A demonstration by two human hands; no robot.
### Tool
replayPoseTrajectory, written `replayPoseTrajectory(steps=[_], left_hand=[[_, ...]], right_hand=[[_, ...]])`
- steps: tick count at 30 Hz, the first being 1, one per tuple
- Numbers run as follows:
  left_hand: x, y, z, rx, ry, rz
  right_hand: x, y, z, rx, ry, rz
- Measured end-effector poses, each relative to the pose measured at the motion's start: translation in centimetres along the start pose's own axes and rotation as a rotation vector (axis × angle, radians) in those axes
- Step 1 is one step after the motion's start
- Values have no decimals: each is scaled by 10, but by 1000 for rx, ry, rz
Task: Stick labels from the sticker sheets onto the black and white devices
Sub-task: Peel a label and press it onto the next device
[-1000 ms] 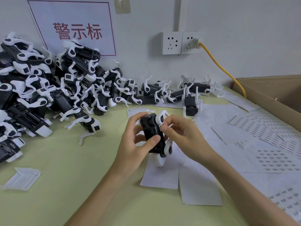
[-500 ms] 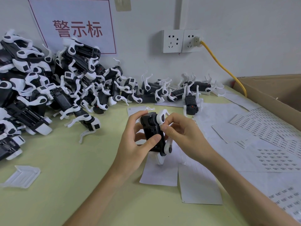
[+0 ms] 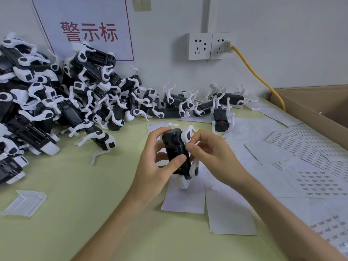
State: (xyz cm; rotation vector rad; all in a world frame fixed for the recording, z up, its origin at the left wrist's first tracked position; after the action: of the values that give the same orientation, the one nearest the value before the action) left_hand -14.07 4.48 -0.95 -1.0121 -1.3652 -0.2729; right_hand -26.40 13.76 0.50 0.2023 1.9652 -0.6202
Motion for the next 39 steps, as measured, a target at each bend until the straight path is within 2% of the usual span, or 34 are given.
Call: replayPoseTrajectory(steps=[31, 35, 39], left_hand=[[1, 1, 1, -16, -7, -13], [-1, 0, 2, -28, 41, -35], [-12, 0, 4, -55, 229, -177]], right_hand=[[2, 0, -2, 21, -48, 28], [2, 1, 1, -2, -68, 42], [0, 1, 5, -50, -88, 33]])
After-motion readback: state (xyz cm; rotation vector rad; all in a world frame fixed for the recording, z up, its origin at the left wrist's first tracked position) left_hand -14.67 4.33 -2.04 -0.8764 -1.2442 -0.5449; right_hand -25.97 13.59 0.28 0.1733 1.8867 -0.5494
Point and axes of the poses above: each hand's wrist, its own y-axis away from the middle knuckle, its own z-axis out of the palm, x = y × z, the point moved 9 cm from there along -y, towards the middle knuckle, and after that the axes turned 2 degrees about -x, right-handed, at the moved point
